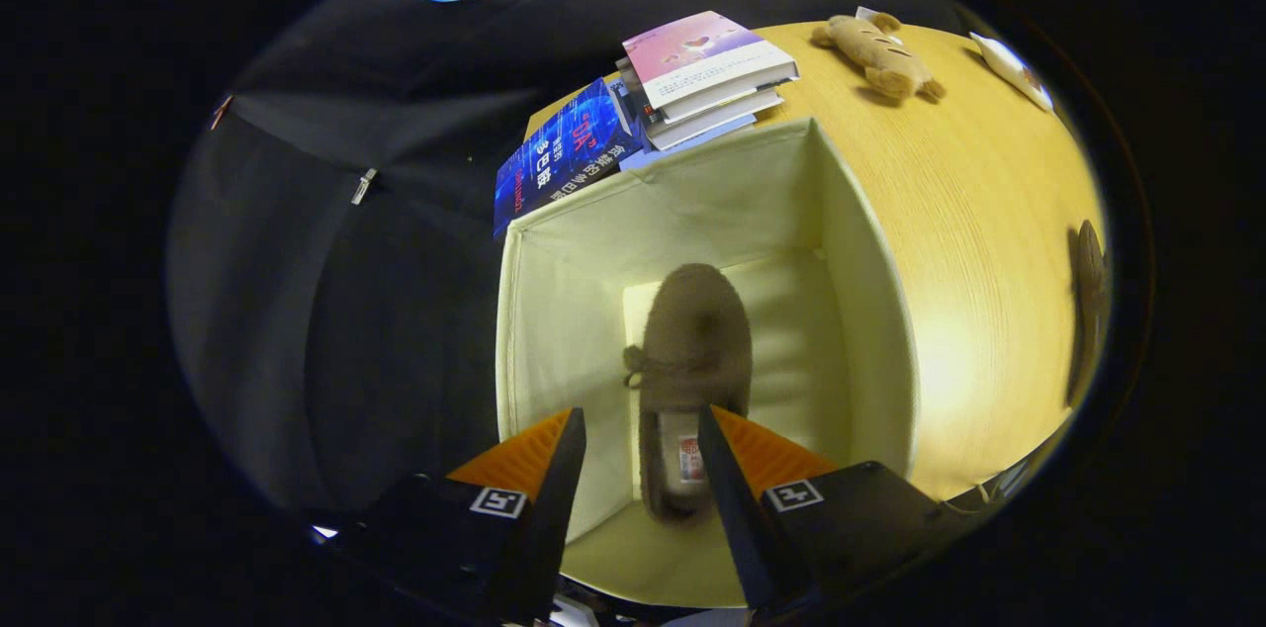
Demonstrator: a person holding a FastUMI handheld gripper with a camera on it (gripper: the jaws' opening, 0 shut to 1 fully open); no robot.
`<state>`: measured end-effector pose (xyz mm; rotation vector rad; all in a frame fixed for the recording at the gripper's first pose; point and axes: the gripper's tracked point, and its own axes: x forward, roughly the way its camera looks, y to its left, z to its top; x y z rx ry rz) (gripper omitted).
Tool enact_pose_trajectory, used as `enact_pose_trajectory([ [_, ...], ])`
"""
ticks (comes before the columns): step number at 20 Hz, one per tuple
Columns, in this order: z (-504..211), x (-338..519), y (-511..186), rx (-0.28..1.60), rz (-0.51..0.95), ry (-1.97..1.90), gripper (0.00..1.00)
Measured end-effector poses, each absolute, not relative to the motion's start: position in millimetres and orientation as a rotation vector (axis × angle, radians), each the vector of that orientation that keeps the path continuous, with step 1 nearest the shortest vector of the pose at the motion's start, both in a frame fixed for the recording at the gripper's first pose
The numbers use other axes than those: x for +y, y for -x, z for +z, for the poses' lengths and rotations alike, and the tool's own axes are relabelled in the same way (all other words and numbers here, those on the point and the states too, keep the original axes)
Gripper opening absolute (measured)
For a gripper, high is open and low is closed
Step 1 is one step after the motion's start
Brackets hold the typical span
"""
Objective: Open the storage box then place both shoes into the box .Put the left shoe in first, then the right shoe, with the right side of both shoes facing outward in a uniform manner.
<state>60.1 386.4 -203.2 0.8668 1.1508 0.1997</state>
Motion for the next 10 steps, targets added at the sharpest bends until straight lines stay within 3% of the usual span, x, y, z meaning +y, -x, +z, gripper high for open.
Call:
enact_pose_trajectory([
  [7,-168.1,350.6,-44.8,1.062,0.288,-0.896,0.90],
  [10,-151.1,305.6,-32.4,1.000,0.304,-0.890,0.90],
])
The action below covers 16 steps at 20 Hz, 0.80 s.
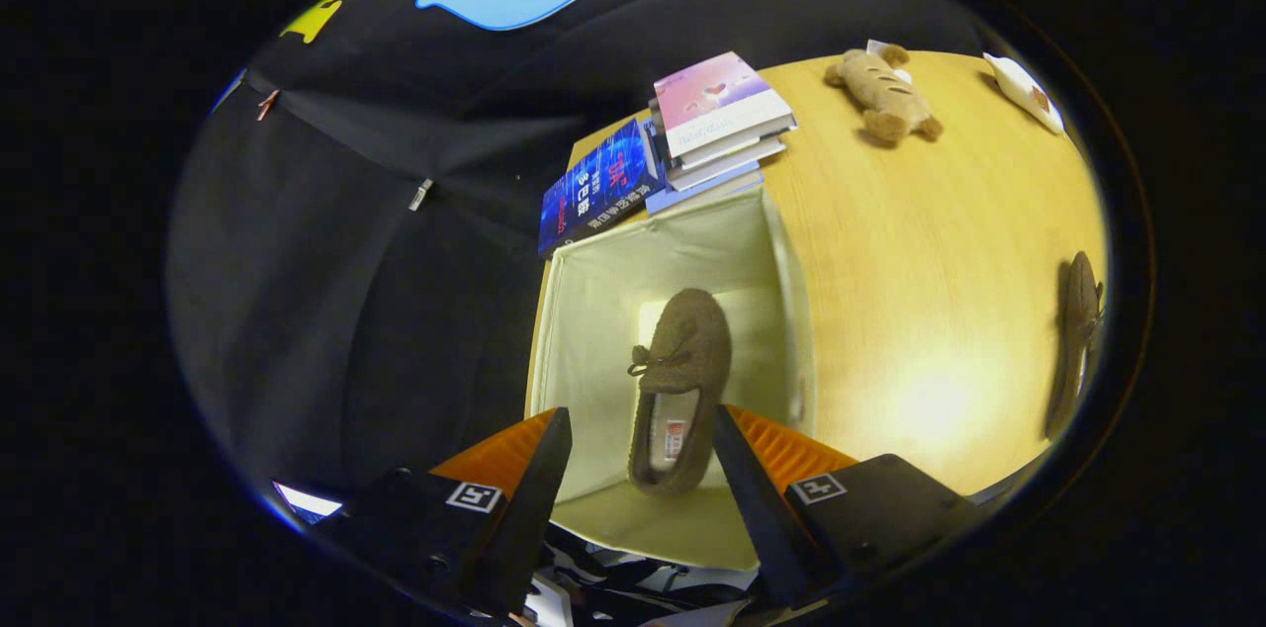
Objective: Open the storage box then place both shoes into the box .Put the left shoe in first, then the right shoe, with the right side of both shoes facing outward in a uniform manner.
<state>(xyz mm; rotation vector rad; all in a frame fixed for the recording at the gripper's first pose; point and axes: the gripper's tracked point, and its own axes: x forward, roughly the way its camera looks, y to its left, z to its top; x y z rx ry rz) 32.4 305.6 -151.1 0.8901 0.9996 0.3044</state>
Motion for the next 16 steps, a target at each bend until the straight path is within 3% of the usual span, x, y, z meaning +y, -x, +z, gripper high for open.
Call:
enact_pose_trajectory([
  [2,-149.7,267.9,-22.0,0.960,0.296,-0.859,0.97],
  [8,-198.5,145.3,27.1,0.952,0.183,-0.762,0.97],
  [16,-299.5,3.9,98.7,1.092,-0.030,-0.698,0.97],
])
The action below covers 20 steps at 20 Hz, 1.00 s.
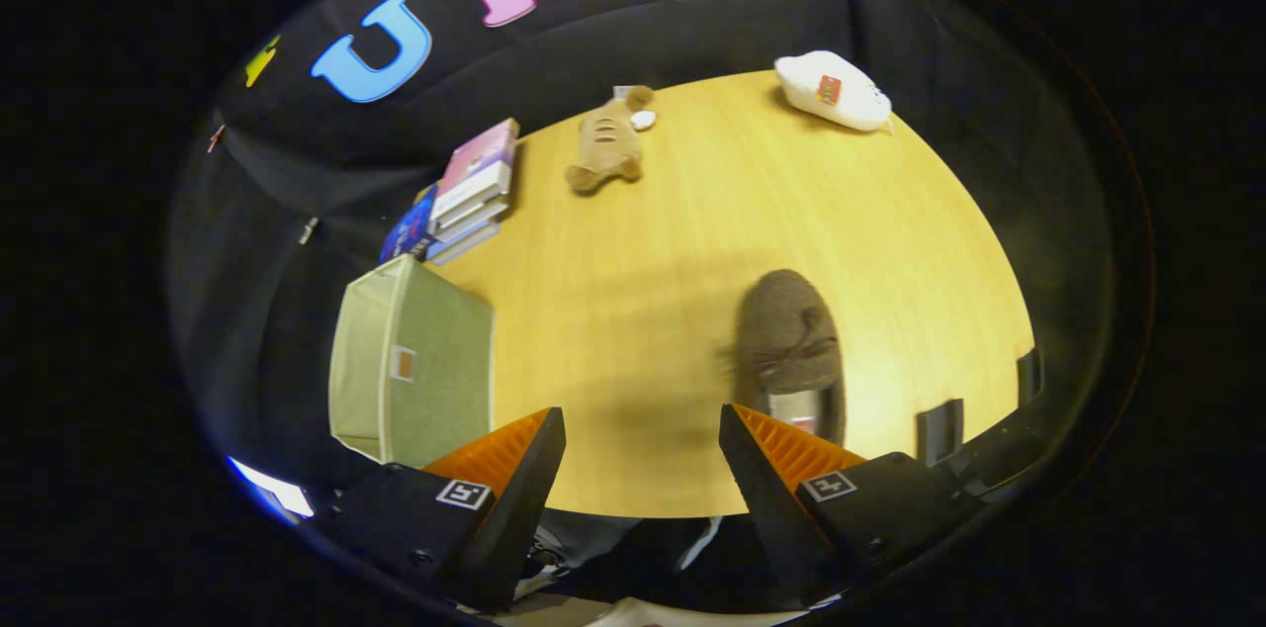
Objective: Open the storage box then place both shoes into the box .Put the left shoe in first, then the right shoe, with the right side of both shoes facing outward in a uniform manner.
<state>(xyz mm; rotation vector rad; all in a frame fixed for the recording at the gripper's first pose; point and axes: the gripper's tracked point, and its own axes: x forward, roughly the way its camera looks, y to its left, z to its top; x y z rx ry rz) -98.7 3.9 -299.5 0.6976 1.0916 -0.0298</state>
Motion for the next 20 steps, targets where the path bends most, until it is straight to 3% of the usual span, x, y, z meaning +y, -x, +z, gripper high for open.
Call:
enact_pose_trajectory([
  [12,-424.0,-69.3,137.8,1.259,-0.186,-0.536,0.97],
  [14,-439.7,-74.3,137.7,1.280,-0.196,-0.500,0.92],
  [16,-447.0,-65.4,133.2,1.305,-0.184,-0.548,0.74],
  [19,-449.8,-68.2,128.2,1.304,-0.218,-0.555,0.09],
  [20,-443.2,-65.8,129.1,1.303,-0.215,-0.564,0.07],
])
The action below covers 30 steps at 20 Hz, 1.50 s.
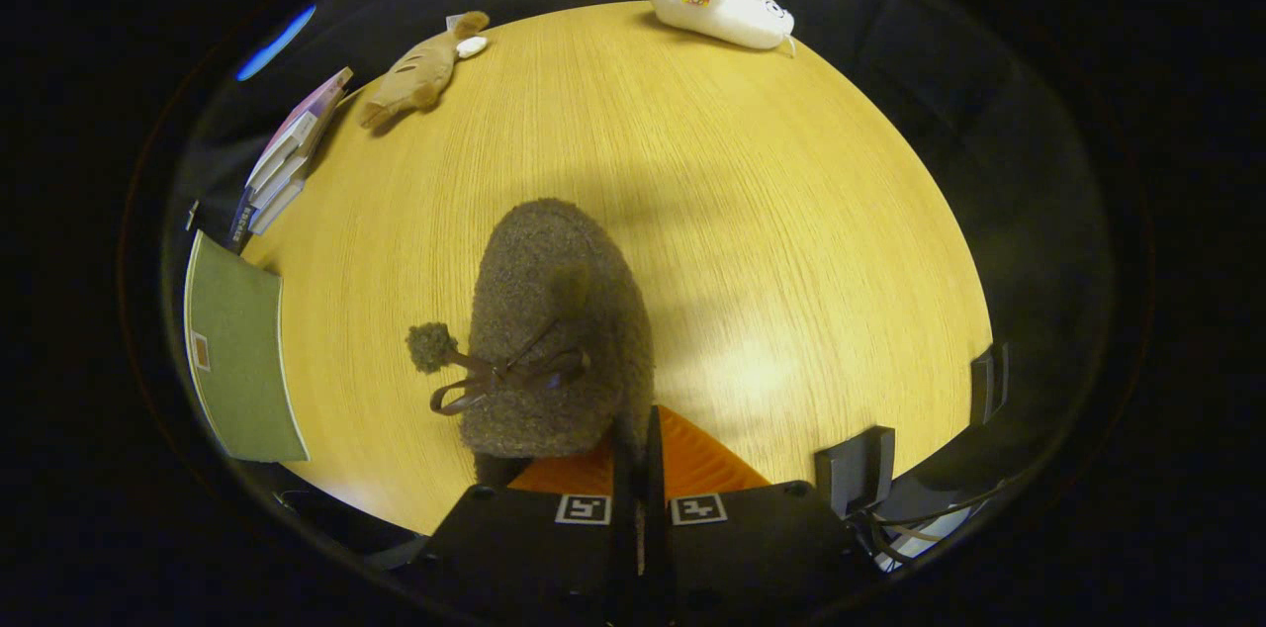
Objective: Open the storage box then place both shoes into the box .Put the left shoe in first, then the right shoe, with the right side of both shoes facing outward in a uniform manner.
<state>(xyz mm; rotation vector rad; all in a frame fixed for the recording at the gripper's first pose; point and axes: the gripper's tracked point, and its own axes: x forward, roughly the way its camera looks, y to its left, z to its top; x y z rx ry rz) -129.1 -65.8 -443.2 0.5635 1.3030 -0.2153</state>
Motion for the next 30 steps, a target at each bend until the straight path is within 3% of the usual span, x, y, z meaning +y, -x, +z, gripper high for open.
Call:
enact_pose_trajectory([
  [7,-392.6,-42.5,116.8,1.247,-0.209,-0.751,0.07],
  [13,-313.6,-1.8,77.4,1.154,-0.104,-0.829,0.07],
  [22,-201.2,104.0,13.6,1.086,0.053,-0.935,0.07],
  [30,-163.6,217.2,-20.7,1.129,0.143,-0.916,0.07],
])
